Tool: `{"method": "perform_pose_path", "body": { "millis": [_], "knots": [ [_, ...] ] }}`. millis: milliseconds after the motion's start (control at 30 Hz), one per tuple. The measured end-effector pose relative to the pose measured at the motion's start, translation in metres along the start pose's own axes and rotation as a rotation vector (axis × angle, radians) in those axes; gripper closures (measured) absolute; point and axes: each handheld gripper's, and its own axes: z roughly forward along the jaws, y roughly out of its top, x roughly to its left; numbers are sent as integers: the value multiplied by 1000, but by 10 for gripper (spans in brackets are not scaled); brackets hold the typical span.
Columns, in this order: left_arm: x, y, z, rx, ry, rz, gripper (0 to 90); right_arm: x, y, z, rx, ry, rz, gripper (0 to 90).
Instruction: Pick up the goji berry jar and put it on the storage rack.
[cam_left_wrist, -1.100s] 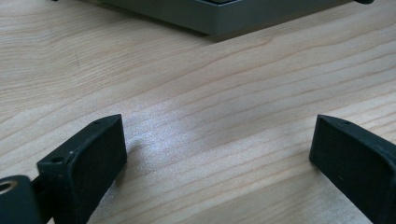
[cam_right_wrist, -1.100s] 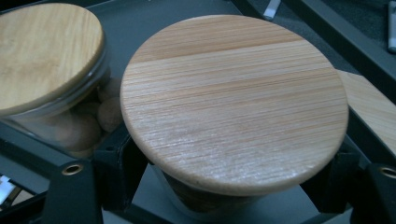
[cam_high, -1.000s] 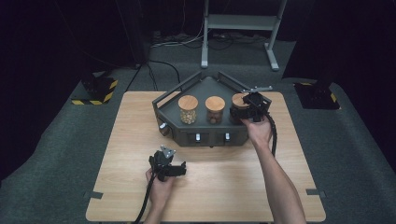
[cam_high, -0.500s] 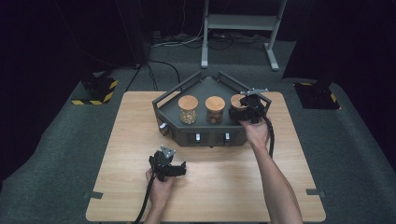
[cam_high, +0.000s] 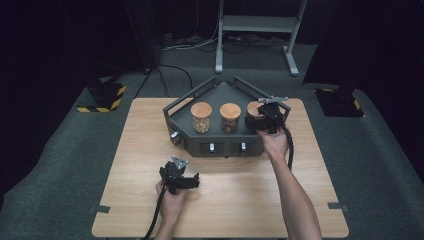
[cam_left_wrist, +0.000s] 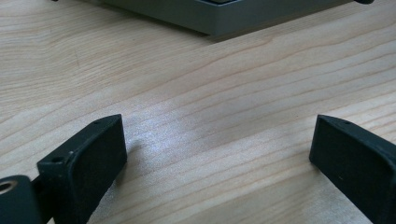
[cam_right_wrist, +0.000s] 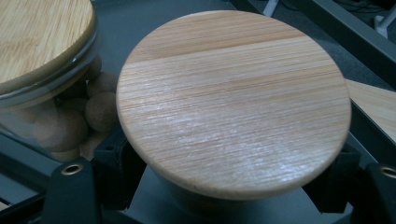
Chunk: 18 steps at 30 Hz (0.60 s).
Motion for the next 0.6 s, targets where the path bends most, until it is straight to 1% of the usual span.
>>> {"method": "perform_pose_path", "body": {
  "millis": [200,400,467,533,600],
  "knots": [
    [0,0,0,0,0,0,39,-3,6,0,21,13,-10,254],
    [0,0,0,0,0,0,39,-8,6,-1,22,30,-7,237],
    [0,0,0,0,-1,0,39,-13,5,-2,13,47,30,158],
    [0,0,0,0,0,0,39,-18,5,-4,7,59,58,117],
    [0,0,0,0,-1,0,39,-22,5,-6,4,70,67,93]
  ]
}}
